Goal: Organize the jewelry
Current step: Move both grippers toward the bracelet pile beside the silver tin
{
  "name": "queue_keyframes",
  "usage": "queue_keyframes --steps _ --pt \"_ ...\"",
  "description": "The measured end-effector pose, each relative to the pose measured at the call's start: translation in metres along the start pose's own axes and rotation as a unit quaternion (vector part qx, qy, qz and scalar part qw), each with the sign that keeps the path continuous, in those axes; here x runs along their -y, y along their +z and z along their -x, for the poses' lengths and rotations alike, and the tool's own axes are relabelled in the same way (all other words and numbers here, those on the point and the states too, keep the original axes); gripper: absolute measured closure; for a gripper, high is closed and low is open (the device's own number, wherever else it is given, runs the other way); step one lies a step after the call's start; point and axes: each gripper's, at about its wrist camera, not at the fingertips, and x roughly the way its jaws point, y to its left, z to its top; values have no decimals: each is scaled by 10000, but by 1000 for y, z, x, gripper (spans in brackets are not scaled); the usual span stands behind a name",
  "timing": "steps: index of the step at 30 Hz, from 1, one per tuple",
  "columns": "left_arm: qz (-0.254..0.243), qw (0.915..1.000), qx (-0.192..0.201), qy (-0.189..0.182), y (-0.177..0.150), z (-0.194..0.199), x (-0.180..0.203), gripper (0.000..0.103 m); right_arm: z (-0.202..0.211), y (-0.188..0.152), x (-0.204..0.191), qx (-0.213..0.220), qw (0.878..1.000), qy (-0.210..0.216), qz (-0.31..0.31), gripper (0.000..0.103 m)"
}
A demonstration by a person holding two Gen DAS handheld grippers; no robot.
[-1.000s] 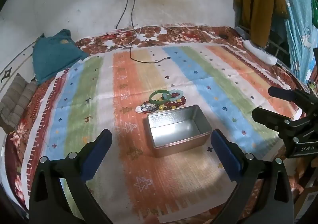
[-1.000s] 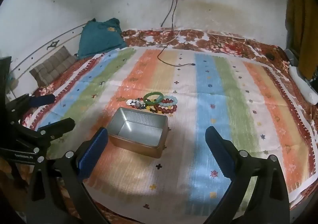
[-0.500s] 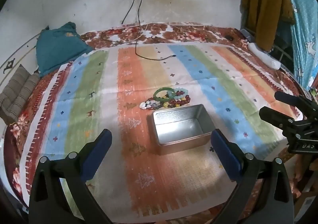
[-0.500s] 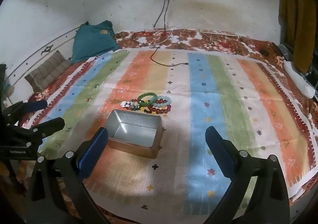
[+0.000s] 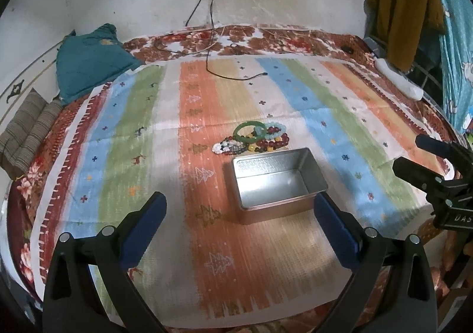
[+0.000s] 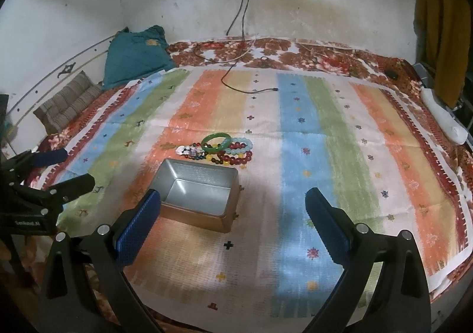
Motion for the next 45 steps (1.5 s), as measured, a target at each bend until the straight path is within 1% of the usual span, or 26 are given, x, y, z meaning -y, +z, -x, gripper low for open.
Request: queue_keyframes --steps 15,29,34,39,41,44,45 --pt "6 10000 -50 -10 -2 -1 1 5 -4 0 1 -82 9999 -54 -33 4" --pt "-61 9998 -154 143 -2 -6 2 5 -6 1 4 -151 9998 -67 -80 4" --pt "31 9997 -158 164 -1 -6 -2 5 -9 2 3 -217 9997 -108 -56 4" --pt "107 9995 -303 70 2 -12 -5 5 -16 8 7 -280 9994 -130 -162 4" --pt "166 9992 -374 -21 3 -16 -8 5 -20 10 8 -320 9992 -139 -191 4" --pt "294 9989 -357 63 9 -20 -13 5 -27 14 6 -349 9991 -215 -136 4" --pt "297 9988 -375 30 10 -22 -13 5 -30 16 6 -384 9990 -194 -132 4"
